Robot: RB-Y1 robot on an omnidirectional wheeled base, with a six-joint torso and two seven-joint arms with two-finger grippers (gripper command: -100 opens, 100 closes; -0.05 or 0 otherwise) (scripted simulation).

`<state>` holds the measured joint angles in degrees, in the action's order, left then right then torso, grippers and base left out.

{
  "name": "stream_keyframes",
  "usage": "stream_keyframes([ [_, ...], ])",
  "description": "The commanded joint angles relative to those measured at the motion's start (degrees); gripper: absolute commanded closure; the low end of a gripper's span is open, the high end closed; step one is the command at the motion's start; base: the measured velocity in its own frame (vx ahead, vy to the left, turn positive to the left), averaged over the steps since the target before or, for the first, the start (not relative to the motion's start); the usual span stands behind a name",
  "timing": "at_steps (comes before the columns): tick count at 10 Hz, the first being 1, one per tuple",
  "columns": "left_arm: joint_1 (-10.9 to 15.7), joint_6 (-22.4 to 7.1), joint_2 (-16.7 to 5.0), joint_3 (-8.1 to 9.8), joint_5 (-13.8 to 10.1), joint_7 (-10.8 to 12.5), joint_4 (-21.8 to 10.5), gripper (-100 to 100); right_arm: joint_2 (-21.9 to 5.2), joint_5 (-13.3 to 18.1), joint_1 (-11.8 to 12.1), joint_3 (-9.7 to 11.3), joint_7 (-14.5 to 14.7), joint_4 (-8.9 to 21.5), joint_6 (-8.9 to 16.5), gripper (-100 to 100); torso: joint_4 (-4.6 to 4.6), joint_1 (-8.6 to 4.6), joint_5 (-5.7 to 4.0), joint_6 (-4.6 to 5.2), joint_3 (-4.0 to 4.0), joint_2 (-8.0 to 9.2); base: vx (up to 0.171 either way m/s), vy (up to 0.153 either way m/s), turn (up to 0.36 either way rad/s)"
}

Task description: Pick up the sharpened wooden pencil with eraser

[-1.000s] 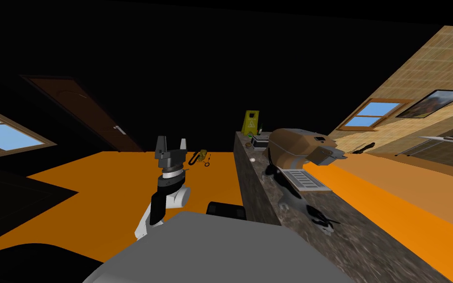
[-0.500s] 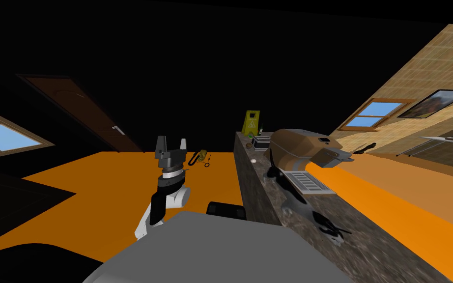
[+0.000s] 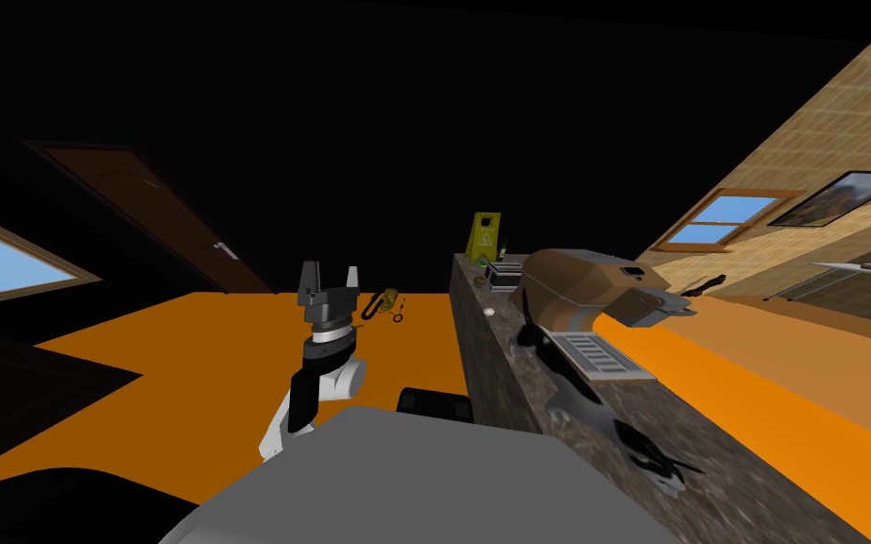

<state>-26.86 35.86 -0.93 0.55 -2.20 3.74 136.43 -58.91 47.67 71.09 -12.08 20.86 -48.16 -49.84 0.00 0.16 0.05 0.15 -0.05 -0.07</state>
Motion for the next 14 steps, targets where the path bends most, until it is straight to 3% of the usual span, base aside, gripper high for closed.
stream_keyframes([
  [1, 0.0, 0.0, 0.0, 0.0, 0.0, 0.0, 0.0, 0, 1.7, 0.5, -2.9, 0.2, 2.9, 2.9, -2.8, -100, 0.0, 0.0, 0.0, 0.0, 0.0, 0.0, 0.042, 0.011, -0.001],
  [3, 0.0, 0.0, 0.0, 0.0, 0.0, 0.0, 0.0, 0, 1.7, 0.5, -3.1, 0.2, 2.9, 5.9, -2.8, -100, -0.01, 0.0, -0.01, -0.01, -0.03, -0.06, 0.04, 0.009, -0.001],
  [4, 0.0, 0.0, 0.0, 0.0, 0.0, 0.0, 0.0, 0, 3.2, 1.1, -5.9, 0.4, 5.6, 8.1, -5.5, -100, 0.0, -0.02, -0.01, 0.0, 0.0, -0.01, 0.037, 0.008, -0.002],
  [5, 0.0, 0.0, 0.0, 0.0, 0.0, 0.0, 0.0, 0, 3.2, 1.1, -5.9, 0.4, 5.6, 11.1, -5.6, -100, 0.1, 0.02, -0.23, 0.0, 0.03, -0.05, 0.041, 0.012, 0.001],
  [7, 0.0, 0.0, 0.0, 0.0, 0.0, 0.0, 0.0, 0, 3.1, 1.0, -5.5, 0.3, 5.4, 10.2, -5.3, -100, 0.12, 0.0, -0.26, 0.0, 0.06, 0.0, 0.018, 0.007, -0.003],
  [8, 0.0, 0.0, 0.0, 0.0, 0.0, 0.0, 0.0, 0, 3.2, 1.0, -5.5, 0.3, 5.4, 10.2, -5.3, 100, 0.13, -0.02, -0.26, -0.01, 0.09, 0.05, 0.0, 0.0, 0.0],
  [12, 0.0, 0.0, 0.0, 0.0, 0.0, 0.0, 0.0, 0, 3.1, 1.1, -5.5, 0.3, 5.4, 10.2, -5.3, 100, 0.15, -0.04, -0.26, 0.01, 0.13, 0.11, 0.0, 0.0, 0.0],
  [13, 0.0, 0.0, 0.0, 0.0, 0.0, 0.0, 0.0, 0, 3.1, 1.1, -5.5, 0.3, 5.4, 10.2, -5.3, 0, 0.15, -0.04, -0.26, 0.01, 0.13, 0.11, 0.0, 0.0, 0.0],
  [14, 0.0, 0.0, 0.0, 0.0, 0.0, 0.0, 0.0, 0, 1.7, 0.5, -3.1, 0.2, 2.9, 7.3, -2.8, 100, 0.15, -0.04, -0.26, 0.01, 0.13, 0.11, -0.036, -0.012, -0.002],
])
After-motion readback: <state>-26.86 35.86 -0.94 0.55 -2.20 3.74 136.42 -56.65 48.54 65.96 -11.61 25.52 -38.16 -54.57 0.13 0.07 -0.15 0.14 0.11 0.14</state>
